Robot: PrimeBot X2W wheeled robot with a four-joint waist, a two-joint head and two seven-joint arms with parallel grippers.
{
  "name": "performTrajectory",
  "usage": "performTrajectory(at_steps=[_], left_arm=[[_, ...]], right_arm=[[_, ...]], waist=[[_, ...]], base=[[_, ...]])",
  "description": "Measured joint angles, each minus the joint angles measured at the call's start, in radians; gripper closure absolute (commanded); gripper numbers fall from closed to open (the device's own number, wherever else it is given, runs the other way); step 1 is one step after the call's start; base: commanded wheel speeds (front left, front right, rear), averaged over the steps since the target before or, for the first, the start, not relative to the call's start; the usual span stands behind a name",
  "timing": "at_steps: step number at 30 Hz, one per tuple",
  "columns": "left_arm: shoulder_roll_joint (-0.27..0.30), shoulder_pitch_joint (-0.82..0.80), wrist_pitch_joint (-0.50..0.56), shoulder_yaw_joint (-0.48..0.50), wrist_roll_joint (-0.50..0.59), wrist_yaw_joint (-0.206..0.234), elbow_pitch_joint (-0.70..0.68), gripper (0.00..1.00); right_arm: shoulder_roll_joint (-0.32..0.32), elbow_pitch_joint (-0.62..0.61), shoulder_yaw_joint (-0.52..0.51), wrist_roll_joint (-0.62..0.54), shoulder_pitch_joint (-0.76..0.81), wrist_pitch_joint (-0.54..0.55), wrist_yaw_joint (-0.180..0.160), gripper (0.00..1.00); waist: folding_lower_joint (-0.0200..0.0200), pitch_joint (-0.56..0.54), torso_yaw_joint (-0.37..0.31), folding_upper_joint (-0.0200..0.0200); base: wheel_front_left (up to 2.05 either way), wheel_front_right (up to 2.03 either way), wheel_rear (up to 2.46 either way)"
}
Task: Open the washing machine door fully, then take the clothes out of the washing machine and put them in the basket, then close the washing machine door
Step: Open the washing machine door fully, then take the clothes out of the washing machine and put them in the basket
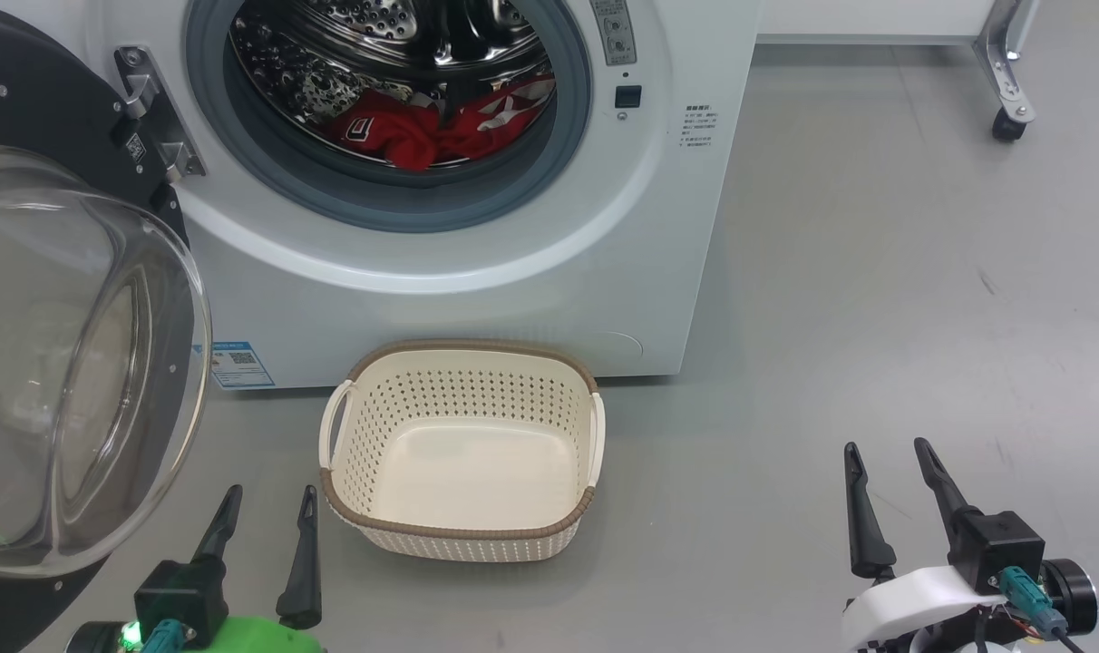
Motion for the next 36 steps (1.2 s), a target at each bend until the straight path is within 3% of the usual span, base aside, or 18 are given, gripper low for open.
performTrajectory(at_steps=[36], left_arm=[[-0.001, -0.001, -0.008, -0.025, -0.003, -0.015, 0.004, 0.0]], right_arm=[[0.002, -0.003, -0.002, 0.0, 0.018, 0.0, 0.002, 0.0]], waist=[[0.0, -0.008, -0.001, 0.0]], base=[[0.08, -0.08, 0.0]])
